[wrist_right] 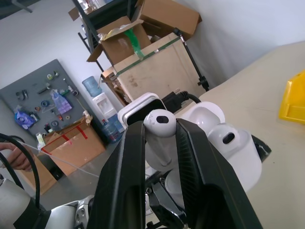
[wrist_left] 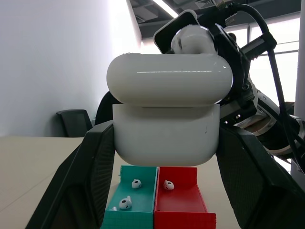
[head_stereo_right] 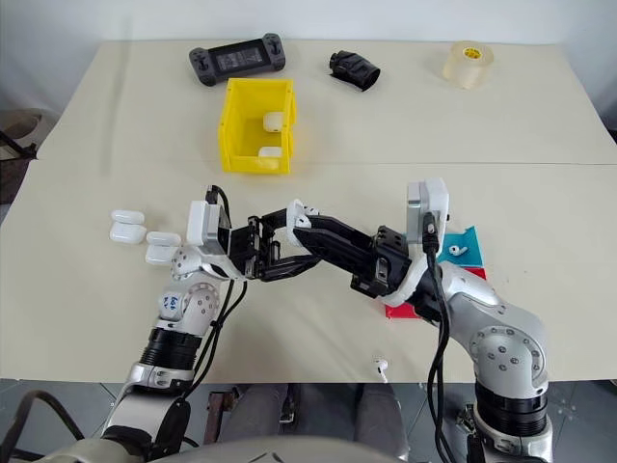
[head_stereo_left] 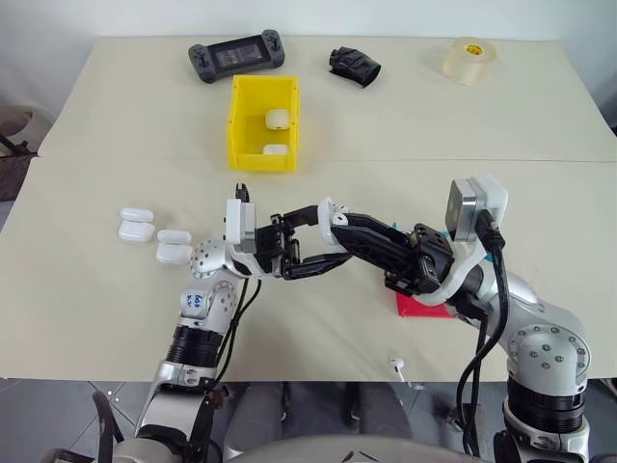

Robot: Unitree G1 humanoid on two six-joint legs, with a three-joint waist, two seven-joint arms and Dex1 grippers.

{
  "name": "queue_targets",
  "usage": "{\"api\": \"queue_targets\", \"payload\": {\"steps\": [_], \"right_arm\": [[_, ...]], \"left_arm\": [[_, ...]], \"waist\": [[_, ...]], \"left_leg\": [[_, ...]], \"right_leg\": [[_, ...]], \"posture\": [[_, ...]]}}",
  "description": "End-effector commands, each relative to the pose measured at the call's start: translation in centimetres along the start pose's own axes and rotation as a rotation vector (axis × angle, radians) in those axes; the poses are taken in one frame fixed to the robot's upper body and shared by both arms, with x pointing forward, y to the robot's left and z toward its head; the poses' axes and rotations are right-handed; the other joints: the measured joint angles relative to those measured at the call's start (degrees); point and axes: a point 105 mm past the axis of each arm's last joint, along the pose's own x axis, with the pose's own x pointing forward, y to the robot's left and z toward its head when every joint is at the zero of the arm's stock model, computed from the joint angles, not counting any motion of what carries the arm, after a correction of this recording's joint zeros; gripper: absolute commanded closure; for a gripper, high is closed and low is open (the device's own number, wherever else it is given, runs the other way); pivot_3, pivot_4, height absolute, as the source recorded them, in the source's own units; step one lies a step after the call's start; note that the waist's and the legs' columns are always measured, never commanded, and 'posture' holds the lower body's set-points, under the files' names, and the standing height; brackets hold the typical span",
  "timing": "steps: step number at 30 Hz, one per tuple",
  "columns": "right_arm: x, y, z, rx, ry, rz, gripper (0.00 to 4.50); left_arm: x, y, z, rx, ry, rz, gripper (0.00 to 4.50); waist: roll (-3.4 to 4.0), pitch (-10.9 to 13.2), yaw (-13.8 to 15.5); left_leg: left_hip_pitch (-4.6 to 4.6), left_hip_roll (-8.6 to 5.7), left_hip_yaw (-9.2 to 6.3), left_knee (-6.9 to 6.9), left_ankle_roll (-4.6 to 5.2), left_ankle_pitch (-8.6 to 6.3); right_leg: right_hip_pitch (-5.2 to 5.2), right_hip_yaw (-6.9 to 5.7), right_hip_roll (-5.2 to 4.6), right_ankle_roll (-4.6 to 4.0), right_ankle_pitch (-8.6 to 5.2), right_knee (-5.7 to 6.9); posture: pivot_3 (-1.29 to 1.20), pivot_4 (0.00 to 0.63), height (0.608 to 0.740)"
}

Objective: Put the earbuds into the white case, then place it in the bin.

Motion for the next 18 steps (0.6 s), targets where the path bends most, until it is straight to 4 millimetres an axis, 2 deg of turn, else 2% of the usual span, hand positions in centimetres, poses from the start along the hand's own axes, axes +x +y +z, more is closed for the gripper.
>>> {"api": "queue_targets", "payload": {"steps": [1, 18], "right_arm": [[-0.3, 0.1, -0.2, -0.006, -0.001, -0.008, 3.96], [-1.5, -0.7, -1.6, 0.007, 0.032, -0.059, 3.96]], "left_arm": [[0.7, 0.2, 1.1, 0.043, -0.027, -0.014, 1.57], [0.9, 0.6, 1.5, 0.049, -0.047, 0.001, 1.57]], "waist": [[0.0, 0.0, 0.0], [0.0, 0.0, 0.0]], "left_leg": [[0.0, 0.0, 0.0, 0.0, 0.0, 0.0], [0.0, 0.01, 0.01, -0.01, 0.01, 0.0]], "right_leg": [[0.0, 0.0, 0.0, 0.0, 0.0, 0.0], [0.0, 0.0, 0.0, 0.0, 0.0, -0.02]], "posture": [[0.0, 0.15, 0.74], [0.0, 0.15, 0.74]]}}
